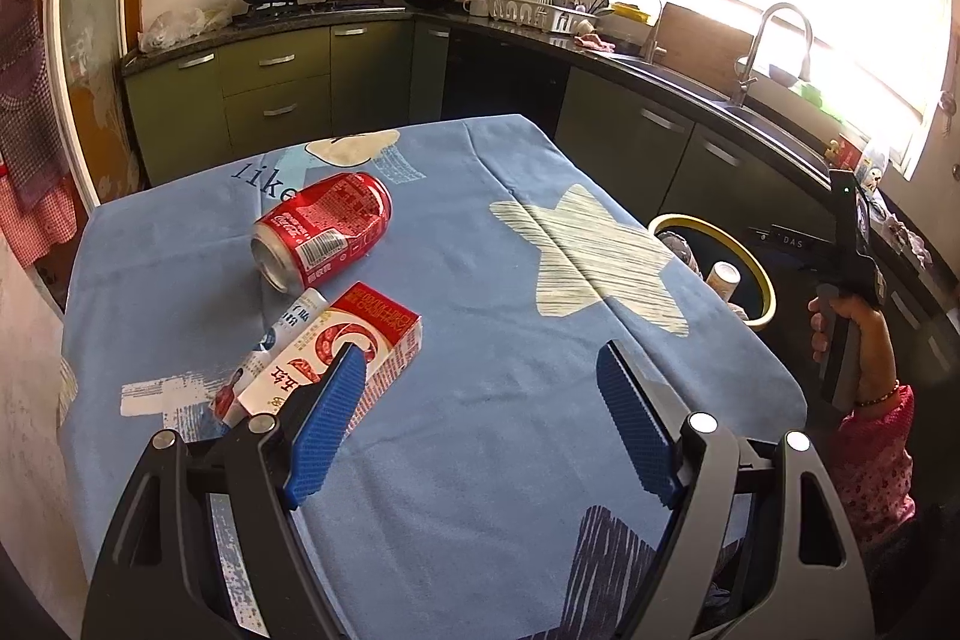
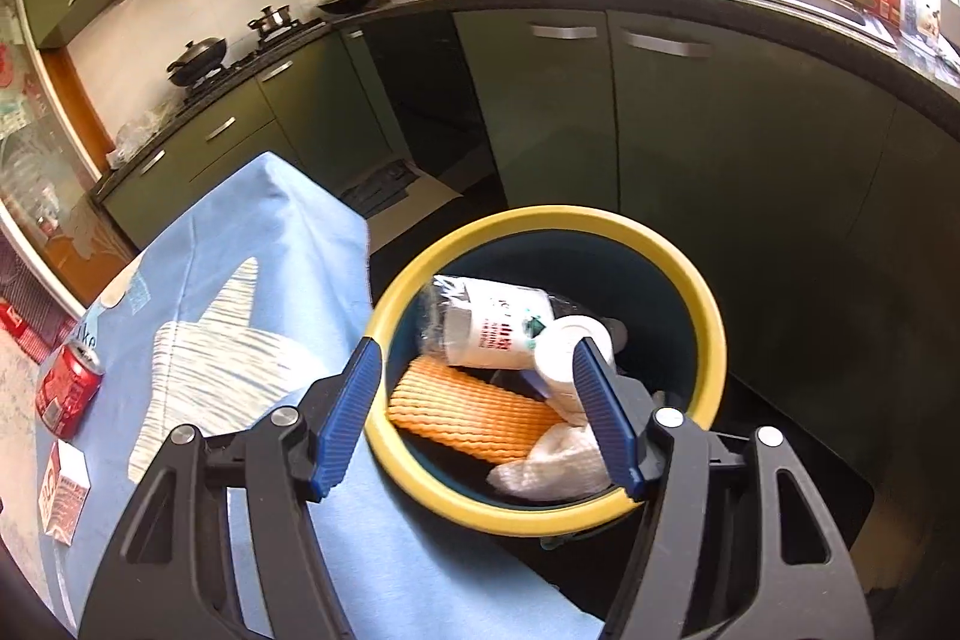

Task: Collect trash
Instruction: 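Carry the white pill bottle over the bin and open the right tool, then grasp the white-and-red milk carton with the left tool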

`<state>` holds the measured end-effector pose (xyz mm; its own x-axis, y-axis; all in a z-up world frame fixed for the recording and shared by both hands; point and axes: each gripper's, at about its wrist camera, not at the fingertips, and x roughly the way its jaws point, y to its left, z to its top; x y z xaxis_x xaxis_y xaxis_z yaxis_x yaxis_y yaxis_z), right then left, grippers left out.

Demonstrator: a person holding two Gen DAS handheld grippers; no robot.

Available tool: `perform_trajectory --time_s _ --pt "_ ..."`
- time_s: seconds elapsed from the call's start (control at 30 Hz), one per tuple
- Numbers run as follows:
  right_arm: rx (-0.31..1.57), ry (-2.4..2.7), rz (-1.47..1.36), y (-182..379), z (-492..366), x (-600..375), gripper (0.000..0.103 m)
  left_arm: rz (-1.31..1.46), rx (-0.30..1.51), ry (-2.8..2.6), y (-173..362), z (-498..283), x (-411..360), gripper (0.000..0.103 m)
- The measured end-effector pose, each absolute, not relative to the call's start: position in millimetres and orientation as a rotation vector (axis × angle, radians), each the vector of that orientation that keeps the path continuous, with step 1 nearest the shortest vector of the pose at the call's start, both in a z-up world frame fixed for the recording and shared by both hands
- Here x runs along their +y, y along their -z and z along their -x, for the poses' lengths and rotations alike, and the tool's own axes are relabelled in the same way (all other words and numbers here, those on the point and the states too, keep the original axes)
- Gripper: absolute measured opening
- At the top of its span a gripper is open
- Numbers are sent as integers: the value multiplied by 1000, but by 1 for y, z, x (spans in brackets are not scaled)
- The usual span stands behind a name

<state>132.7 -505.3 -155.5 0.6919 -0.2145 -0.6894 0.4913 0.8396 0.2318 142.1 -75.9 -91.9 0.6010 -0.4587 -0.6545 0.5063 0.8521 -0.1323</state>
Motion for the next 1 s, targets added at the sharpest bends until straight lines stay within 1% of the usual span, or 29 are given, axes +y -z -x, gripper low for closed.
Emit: perform_trajectory --time_s 0.27,0.47,0.67,1.0 --pt "722 374 -394 152 -141 -490 63 -86 761 598 102 -166 -60 79" --pt "744 359 -374 156 -149 -480 63 -152 770 624 114 -187 -60 79" --pt "760 347 -362 158 -155 -472 63 -194 817 644 132 -207 -63 79" --pt "776 342 -354 161 -160 -466 63 -224 852 629 152 -230 -61 79"
